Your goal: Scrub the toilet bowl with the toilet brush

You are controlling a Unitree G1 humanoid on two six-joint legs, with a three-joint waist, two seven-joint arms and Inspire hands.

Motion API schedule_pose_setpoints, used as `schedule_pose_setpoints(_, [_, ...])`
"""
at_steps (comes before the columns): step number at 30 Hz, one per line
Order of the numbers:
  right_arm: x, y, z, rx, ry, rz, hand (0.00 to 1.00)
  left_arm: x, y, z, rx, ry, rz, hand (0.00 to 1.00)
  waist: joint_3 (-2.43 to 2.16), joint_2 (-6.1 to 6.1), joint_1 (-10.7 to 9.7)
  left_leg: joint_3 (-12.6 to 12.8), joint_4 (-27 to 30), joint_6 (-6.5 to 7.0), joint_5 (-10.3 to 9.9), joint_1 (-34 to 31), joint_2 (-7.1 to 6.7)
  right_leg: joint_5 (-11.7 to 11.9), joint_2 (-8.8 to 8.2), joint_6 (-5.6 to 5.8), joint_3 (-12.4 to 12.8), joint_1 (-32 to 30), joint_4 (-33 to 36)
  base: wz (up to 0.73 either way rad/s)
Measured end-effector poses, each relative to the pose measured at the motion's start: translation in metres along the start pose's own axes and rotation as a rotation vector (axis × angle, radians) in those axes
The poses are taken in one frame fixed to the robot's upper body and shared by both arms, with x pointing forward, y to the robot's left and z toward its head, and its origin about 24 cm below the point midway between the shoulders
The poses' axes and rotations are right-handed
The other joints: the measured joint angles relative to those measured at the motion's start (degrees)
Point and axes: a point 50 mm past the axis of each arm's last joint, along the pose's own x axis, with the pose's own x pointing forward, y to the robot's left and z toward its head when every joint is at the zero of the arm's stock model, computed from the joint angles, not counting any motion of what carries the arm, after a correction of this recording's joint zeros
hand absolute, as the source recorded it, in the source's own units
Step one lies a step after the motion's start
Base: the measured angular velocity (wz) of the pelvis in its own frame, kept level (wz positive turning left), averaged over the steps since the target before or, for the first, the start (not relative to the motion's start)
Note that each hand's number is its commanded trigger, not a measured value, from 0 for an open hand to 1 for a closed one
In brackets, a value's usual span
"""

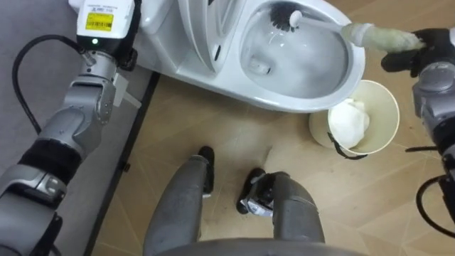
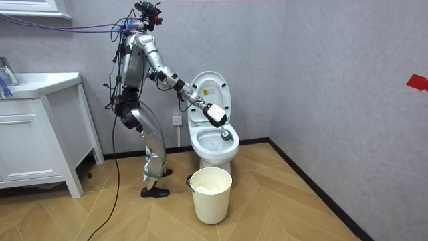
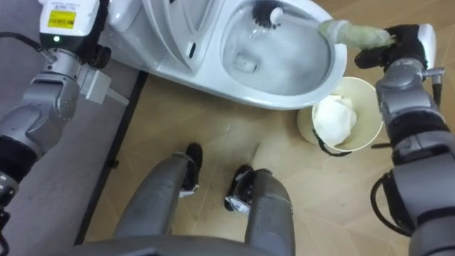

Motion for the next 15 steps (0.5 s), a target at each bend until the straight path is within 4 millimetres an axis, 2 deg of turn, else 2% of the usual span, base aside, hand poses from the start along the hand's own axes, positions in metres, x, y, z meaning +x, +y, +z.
schedule_pose_setpoints(7, [-0.004,0.017,-0.001,-0.095,-0.026,0.017,1.00,0.002,-0.003,0.000,0.028,-0.003,-0.044,0.00,-0.11,0.92,0.10,-0.32,-0.25,0.11,0.08,1.16,-0.01,0.51,0.40,0.12,-0.44,1.62,-1.05,0.01])
schedule_pose_setpoints(10, [-0.007,0.028,0.008,-0.273,-0.122,0.036,1.00,0.002,-0.006,0.003,0.028,-0.007,-0.066,0.00,-0.24,2.97,0.70,-0.66,-0.78,0.12,0.12,1.44,0.00,1.01,0.87,0.24,-0.68,2.27,-2.34,-0.01])
schedule_pose_setpoints(13, [-0.011,0.037,0.014,-0.446,-0.208,0.055,1.00,0.003,-0.008,0.011,0.002,-0.009,-0.076,0.00,-0.31,3.68,1.72,0.01,-1.41,0.20,0.34,1.75,0.02,1.02,0.50,0.26,-0.25,1.91,-2.09,-0.05])
schedule_pose_setpoints(15, [-0.018,0.055,0.021,-0.635,-0.310,0.092,1.00,0.003,-0.009,0.014,-0.010,-0.011,-0.085,0.00,-0.43,3.88,3.07,0.29,-2.48,-0.01,0.52,2.42,-0.04,1.17,0.49,-0.02,-0.32,2.12,-2.71,-0.08])
